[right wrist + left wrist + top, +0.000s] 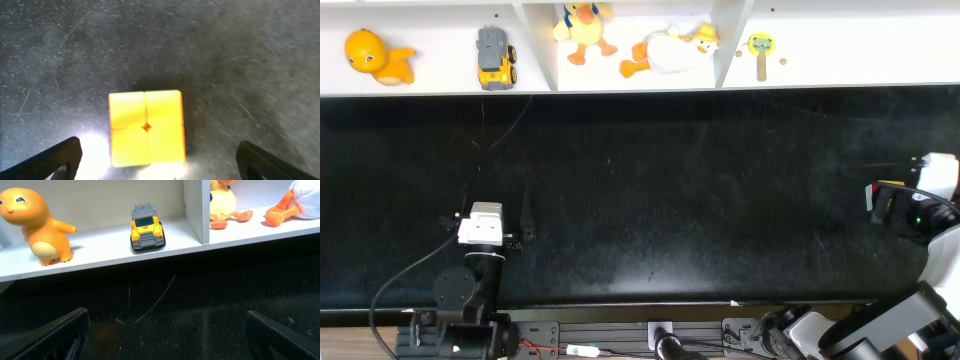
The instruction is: Store Toys
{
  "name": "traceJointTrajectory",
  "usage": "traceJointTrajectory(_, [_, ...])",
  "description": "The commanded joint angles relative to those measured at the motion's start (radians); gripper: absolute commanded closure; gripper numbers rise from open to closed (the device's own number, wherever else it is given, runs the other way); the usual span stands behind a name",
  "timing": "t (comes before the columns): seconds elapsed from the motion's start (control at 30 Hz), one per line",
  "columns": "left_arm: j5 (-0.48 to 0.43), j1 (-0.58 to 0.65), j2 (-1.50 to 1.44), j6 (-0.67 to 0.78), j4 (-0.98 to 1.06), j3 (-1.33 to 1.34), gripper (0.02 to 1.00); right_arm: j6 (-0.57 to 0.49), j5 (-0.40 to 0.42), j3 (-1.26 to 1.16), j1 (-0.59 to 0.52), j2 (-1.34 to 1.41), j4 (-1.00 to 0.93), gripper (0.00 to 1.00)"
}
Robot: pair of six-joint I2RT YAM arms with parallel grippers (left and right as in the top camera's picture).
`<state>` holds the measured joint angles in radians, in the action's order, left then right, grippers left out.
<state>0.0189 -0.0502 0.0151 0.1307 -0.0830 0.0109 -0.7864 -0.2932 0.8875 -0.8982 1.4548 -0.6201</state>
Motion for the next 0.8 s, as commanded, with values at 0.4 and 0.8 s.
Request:
traceJointTrajectory(0.4, [-0.01, 0.006, -0.012, -0.008, -0.002, -0.003, 0.02, -0.006, 0.006, 0.026, 0.034, 0.085, 0.026, 0.073])
traceJointTrajectory(0.8, [-0.01, 0.006, -0.012, -0.008, -0.002, -0.003, 0.023, 0.005, 0.029, 0.026, 0.034, 0.095, 0.016, 0.283])
